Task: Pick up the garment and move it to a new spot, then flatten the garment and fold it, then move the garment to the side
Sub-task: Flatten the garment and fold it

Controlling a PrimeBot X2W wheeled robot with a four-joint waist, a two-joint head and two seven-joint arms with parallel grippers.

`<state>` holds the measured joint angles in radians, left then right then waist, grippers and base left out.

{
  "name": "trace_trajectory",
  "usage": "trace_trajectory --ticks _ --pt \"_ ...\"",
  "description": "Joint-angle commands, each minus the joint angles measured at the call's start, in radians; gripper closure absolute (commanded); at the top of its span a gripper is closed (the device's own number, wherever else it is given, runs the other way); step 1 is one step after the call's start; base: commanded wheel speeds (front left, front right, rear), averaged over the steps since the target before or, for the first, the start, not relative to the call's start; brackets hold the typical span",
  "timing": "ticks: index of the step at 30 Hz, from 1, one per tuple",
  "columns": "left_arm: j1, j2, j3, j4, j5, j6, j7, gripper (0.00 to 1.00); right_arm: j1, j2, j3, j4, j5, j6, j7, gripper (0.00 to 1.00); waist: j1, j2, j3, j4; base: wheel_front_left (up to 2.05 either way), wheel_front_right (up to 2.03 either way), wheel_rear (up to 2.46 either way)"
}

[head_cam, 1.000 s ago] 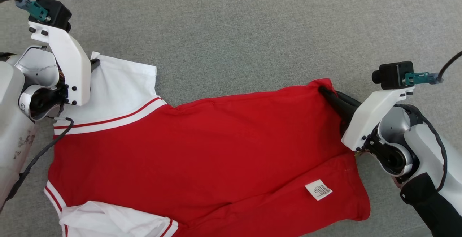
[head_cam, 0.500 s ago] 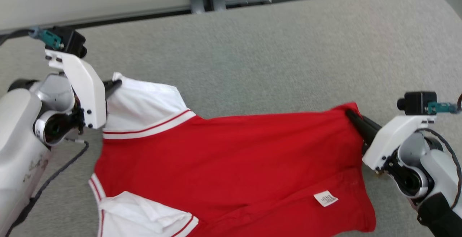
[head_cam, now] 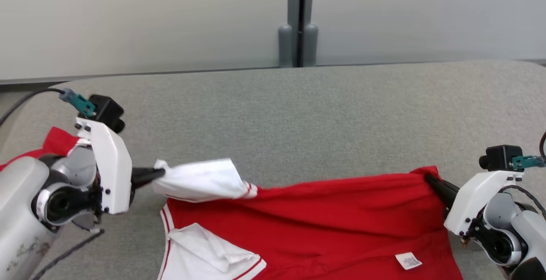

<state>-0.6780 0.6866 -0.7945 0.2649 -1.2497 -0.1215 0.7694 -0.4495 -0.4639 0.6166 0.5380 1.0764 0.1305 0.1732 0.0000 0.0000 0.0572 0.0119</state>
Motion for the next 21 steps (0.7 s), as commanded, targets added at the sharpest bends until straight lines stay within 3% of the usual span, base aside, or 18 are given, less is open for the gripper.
trace_trajectory --ticks 1,10,21 --pt "0.024 0.009 -0.001 -0.027 -0.023 0.011 0.020 1.00 0.016 -0.015 0.004 -0.001 0.009 0.001 0.014 1.00 0.0000 0.0000 -0.024 0.024 0.00 0.00 0.00" --pt "0.105 0.041 -0.018 -0.139 -0.083 0.059 0.076 1.00 0.037 -0.088 0.018 -0.051 0.025 0.001 0.052 1.00 0.0000 0.0000 -0.043 0.042 0.00 0.00 0.00" --pt "0.167 0.064 -0.041 -0.194 -0.111 0.097 0.116 1.00 0.095 -0.188 0.053 -0.171 0.097 0.001 0.230 1.00 0.0000 0.0000 -0.043 0.034 0.00 0.00 0.00"
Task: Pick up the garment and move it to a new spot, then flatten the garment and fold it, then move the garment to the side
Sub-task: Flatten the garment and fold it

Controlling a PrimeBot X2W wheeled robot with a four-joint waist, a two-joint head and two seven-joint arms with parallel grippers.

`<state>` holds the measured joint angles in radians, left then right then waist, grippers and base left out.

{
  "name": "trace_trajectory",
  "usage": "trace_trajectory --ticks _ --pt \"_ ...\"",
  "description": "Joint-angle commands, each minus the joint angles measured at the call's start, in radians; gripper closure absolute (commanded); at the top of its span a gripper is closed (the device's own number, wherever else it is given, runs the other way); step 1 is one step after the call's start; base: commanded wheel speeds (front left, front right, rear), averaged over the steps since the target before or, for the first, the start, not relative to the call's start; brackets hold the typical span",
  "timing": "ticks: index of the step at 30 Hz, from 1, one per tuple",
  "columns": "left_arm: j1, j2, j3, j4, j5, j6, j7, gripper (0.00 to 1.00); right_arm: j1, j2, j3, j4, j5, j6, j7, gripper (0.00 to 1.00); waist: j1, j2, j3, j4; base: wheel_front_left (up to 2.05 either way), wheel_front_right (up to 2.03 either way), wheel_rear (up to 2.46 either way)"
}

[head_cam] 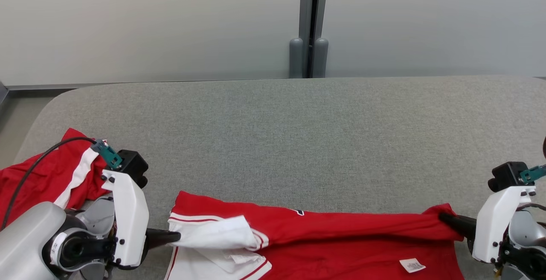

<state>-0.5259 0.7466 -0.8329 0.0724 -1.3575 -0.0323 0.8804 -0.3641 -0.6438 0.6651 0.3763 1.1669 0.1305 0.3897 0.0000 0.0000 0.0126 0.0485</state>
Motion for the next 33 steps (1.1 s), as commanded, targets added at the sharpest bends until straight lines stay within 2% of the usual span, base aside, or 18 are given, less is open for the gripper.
trace_trajectory --ticks 1,5,8,9,10,11,12,18,22,23,24,25,27,33 --pt "0.018 0.004 -0.004 -0.004 -0.010 0.008 0.008 1.00 0.010 -0.016 0.010 -0.021 0.011 0.001 0.033 1.00 0.0000 0.0000 0.003 -0.005 0.00 0.00 0.00" --pt "0.035 -0.002 -0.011 -0.005 -0.023 0.015 0.019 1.00 0.001 -0.039 0.021 -0.035 0.004 0.001 0.097 1.00 0.0000 0.0000 0.015 -0.013 0.00 0.00 0.00" --pt "0.051 -0.010 -0.017 0.009 -0.030 0.016 0.019 1.00 -0.007 -0.032 0.020 -0.033 -0.015 0.001 0.099 1.00 0.0000 0.0000 0.020 -0.019 0.00 0.00 0.00" --pt "0.058 -0.014 -0.019 0.015 -0.036 0.016 0.018 1.00 -0.004 -0.028 0.017 -0.024 -0.018 0.001 0.101 0.88 0.0000 0.0000 0.022 -0.020 0.00 0.00 0.00" --pt "0.063 -0.018 -0.020 0.021 -0.041 0.016 0.016 0.93 0.000 -0.023 0.013 -0.015 -0.021 0.001 0.105 0.46 0.0000 0.0000 0.023 -0.021 0.00 0.00 0.00" --pt "0.069 -0.021 -0.022 0.026 -0.040 0.016 0.012 0.32 0.003 -0.018 0.010 -0.011 -0.027 0.001 0.105 0.00 0.0000 0.0000 0.023 -0.021 0.00 0.00 0.00" --pt "0.074 -0.022 -0.024 0.033 -0.042 0.016 0.012 0.00 0.006 -0.013 0.009 -0.008 -0.028 0.001 0.107 0.00 0.0000 0.0000 0.022 -0.022 0.00 0.00 0.00" --pt "0.095 -0.013 -0.023 0.059 -0.040 0.007 -0.002 0.00 0.030 -0.011 -0.012 -0.015 -0.043 0.001 0.093 0.00 0.0000 0.0000 0.000 -0.020 0.00 0.00 0.00" --pt "0.088 0.013 0.019 0.041 -0.003 -0.004 -0.090 0.00 0.046 -0.027 -0.065 -0.054 -0.056 0.001 0.040 0.00 0.0000 0.0000 -0.022 -0.018 0.00 0.00 0.00" --pt "0.084 0.019 0.032 0.032 0.017 -0.006 -0.129 0.00 0.052 -0.027 -0.081 -0.067 -0.058 0.001 0.018 0.00 0.0000 0.0000 -0.025 -0.017 0.00 0.00 0.00" --pt "0.085 0.027 0.067 0.014 0.057 -0.003 -0.223 0.00 0.066 -0.027 -0.124 -0.096 -0.069 0.001 -0.033 0.00 0.0000 0.0000 -0.031 -0.015 0.00 0.00 0.00" --pt "0.085 0.027 0.067 0.014 0.057 -0.003 -0.223 0.00 0.066 -0.027 -0.124 -0.096 -0.069 0.001 -0.033 0.00 0.0000 0.0000 -0.031 -0.015 0.00 0.00 0.00" --pt "0.100 0.036 0.103 -0.002 0.102 0.012 -0.327 0.00 0.078 -0.021 -0.164 -0.131 -0.091 0.001 -0.094 0.00 0.0000 0.0000 -0.035 -0.014 0.00 0.00 0.00" --pt "0.163 0.019 0.215 -0.050 0.229 0.102 -0.675 0.00 0.139 0.029 -0.290 -0.188 -0.211 0.001 -0.314 0.00 0.0000 0.0000 -0.041 -0.002 0.00 0.00 0.00"
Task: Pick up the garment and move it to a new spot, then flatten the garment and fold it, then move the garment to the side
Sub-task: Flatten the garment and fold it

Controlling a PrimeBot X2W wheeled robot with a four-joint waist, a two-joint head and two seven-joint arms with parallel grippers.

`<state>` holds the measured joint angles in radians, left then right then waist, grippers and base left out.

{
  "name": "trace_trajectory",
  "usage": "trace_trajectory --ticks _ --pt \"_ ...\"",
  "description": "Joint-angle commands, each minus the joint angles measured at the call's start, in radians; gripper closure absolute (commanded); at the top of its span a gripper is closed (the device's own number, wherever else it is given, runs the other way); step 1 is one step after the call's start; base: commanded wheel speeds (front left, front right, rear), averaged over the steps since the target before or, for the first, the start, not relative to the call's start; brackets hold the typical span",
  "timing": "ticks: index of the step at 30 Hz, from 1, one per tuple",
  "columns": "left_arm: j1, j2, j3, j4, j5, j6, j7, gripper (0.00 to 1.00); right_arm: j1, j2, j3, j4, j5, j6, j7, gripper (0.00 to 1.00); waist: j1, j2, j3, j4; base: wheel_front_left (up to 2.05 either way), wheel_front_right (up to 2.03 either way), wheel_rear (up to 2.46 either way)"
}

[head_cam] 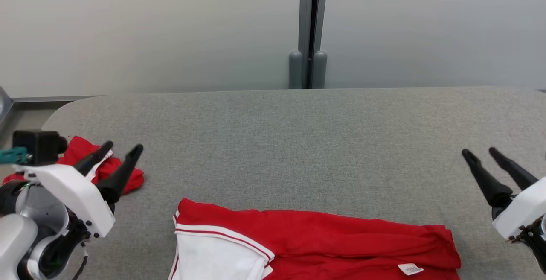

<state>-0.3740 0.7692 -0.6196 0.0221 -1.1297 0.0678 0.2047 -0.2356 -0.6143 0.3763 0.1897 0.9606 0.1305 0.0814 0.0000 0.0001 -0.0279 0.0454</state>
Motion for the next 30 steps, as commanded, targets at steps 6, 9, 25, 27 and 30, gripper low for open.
trace_trajectory --ticks 6,9,25,27,30 --pt "0.134 -0.057 0.050 -0.042 0.121 0.120 -0.295 0.00 0.116 0.111 -0.109 -0.018 -0.106 0.001 -0.178 0.00 0.0000 -0.0001 -0.005 0.016 0.00 0.00 0.00" --pt "0.208 -0.095 0.064 -0.044 0.158 0.174 -0.408 0.00 0.179 0.162 -0.152 -0.013 -0.141 0.001 -0.236 0.00 0.0000 -0.0001 -0.009 0.021 0.00 0.00 0.00" --pt "0.409 -0.369 0.224 -0.001 0.404 0.131 -0.470 0.00 0.267 0.285 -0.202 0.045 -0.210 0.001 -0.175 0.00 0.0000 -0.0001 0.002 0.012 0.00 0.00 0.00" --pt "0.408 -0.385 0.235 0.010 0.422 0.115 -0.469 0.00 0.265 0.292 -0.212 0.058 -0.211 0.001 -0.161 0.00 0.0000 -0.0001 0.004 0.012 0.00 0.00 0.00" --pt "0.415 -0.404 0.249 0.026 0.440 0.096 -0.469 0.00 0.269 0.303 -0.229 0.090 -0.223 0.001 -0.130 0.00 0.0000 -0.0001 0.004 0.010 0.00 0.00 0.00"
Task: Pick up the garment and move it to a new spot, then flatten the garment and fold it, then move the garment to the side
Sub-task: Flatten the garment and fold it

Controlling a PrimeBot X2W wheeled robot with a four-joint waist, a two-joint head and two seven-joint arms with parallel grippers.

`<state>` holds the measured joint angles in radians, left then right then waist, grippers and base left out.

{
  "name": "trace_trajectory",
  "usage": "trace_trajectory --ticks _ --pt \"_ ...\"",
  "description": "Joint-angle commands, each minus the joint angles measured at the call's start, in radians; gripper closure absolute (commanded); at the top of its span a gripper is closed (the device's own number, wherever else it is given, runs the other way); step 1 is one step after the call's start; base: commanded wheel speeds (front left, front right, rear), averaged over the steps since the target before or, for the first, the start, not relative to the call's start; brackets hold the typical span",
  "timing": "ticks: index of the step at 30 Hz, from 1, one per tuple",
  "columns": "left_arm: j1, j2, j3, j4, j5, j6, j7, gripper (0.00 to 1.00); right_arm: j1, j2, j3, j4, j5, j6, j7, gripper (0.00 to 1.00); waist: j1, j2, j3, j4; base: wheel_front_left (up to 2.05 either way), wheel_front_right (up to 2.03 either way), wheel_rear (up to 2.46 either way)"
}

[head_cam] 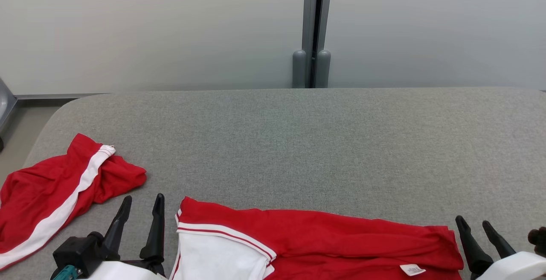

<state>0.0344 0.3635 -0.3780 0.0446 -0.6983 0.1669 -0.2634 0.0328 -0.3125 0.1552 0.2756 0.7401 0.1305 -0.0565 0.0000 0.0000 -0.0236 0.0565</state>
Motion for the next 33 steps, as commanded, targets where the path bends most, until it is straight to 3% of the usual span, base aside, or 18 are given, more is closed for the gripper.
trace_trajectory --ticks 1,18,23,24,25,27,33 --pt "0.009 -0.006 0.014 0.007 0.012 -0.010 -0.001 0.00 -0.002 0.008 -0.010 0.016 -0.006 0.001 0.021 0.00 0.0000 0.0000 0.000 -0.002 0.00 0.00 0.00" --pt "0.014 -0.051 0.045 0.048 0.059 -0.063 -0.001 0.00 -0.077 0.108 -0.047 0.253 0.004 0.001 0.269 0.00 0.0000 0.0000 0.007 0.012 0.00 0.00 0.00" --pt "0.007 -0.049 0.042 0.053 0.060 -0.065 -0.001 0.00 -0.083 0.131 -0.039 0.290 0.019 0.001 0.293 0.00 0.0000 0.0000 0.011 0.023 0.00 0.00 0.00" --pt "0.008 -0.049 0.041 0.054 0.060 -0.065 -0.001 0.00 -0.083 0.133 -0.033 0.290 0.023 0.001 0.293 0.16 0.0000 0.0000 0.012 0.024 0.00 0.00 0.00" --pt "0.009 -0.049 0.041 0.054 0.060 -0.064 -0.001 0.00 -0.085 0.135 -0.029 0.283 0.030 0.001 0.283 0.53 0.0000 0.0000 0.012 0.025 0.00 0.00 0.00" --pt "0.010 -0.049 0.040 0.055 0.059 -0.064 -0.001 0.00 -0.091 0.134 -0.021 0.268 0.037 0.001 0.260 1.00 0.0000 0.0000 0.013 0.027 0.00 0.00 0.00" --pt "0.015 -0.055 0.051 0.047 0.066 -0.059 -0.001 0.00 -0.120 0.102 -0.017 0.229 0.074 0.001 0.191 1.00 0.0000 0.0000 0.012 0.024 0.00 0.00 0.00"
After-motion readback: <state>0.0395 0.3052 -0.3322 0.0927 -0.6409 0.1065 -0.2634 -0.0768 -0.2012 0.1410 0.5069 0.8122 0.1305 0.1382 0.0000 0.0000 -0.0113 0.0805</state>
